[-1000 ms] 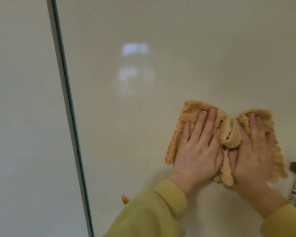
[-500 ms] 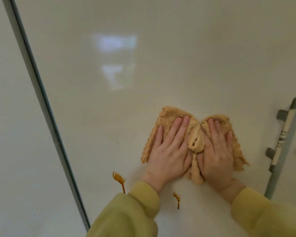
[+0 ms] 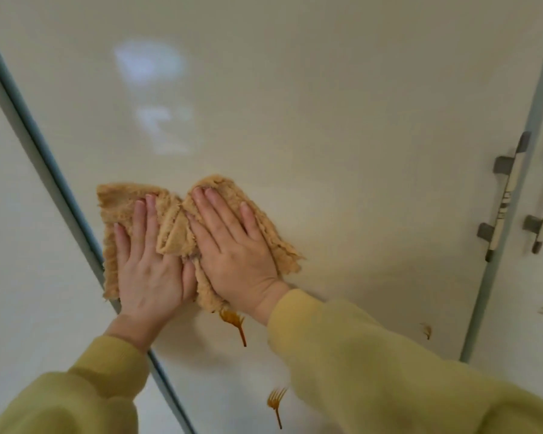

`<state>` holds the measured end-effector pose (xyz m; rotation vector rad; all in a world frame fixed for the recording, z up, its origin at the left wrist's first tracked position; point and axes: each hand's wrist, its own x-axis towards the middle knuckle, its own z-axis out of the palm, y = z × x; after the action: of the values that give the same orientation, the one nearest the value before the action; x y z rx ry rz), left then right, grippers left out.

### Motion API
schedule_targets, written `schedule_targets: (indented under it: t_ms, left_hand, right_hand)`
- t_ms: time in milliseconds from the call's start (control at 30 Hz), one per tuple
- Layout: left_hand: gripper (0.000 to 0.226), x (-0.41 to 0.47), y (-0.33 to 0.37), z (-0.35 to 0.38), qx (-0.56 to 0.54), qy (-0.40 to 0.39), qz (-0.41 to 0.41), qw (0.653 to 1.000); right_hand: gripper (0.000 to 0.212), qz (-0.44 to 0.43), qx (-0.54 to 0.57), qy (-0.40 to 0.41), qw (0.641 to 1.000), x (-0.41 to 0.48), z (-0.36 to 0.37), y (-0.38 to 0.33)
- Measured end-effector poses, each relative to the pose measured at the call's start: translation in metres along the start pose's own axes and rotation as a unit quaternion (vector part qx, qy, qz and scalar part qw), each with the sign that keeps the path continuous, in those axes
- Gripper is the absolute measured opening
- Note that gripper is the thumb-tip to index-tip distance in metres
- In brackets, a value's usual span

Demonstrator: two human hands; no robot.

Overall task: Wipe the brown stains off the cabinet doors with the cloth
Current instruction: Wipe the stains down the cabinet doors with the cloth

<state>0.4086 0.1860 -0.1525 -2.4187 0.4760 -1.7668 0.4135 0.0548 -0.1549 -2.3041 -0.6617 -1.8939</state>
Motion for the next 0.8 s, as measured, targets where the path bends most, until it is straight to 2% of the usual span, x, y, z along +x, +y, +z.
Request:
schedule_targets:
  t_ms: [100, 333, 600, 800]
  left_hand:
    - [0.070, -0.005, -0.002, 0.005, -0.002, 0.017, -0.022, 1.000]
    - [0.069, -0.005, 0.014, 0.010, -0.008, 0.026, -0.065, 0.997]
    - [0.078, -0.004, 0.094, 0.024, -0.022, 0.030, -0.060, 0.998]
    - [0.078, 0.004, 0.167, 0.034, -0.022, 0.017, -0.053, 0.998]
  right_hand:
    - [0.050, -0.006, -0.001, -0.022, 1.000, 0.002, -0.004, -0.003]
    - [0.043, -0.035, 0.026, -0.018, 0.999, -0.003, -0.010, 0.013]
    - [0.038, -0.070, 0.009, 0.041, 0.997, -0.040, -0.024, 0.080]
    - [0.039, -0.081, -0.017, 0.034, 0.996, -0.077, -0.041, 0.148]
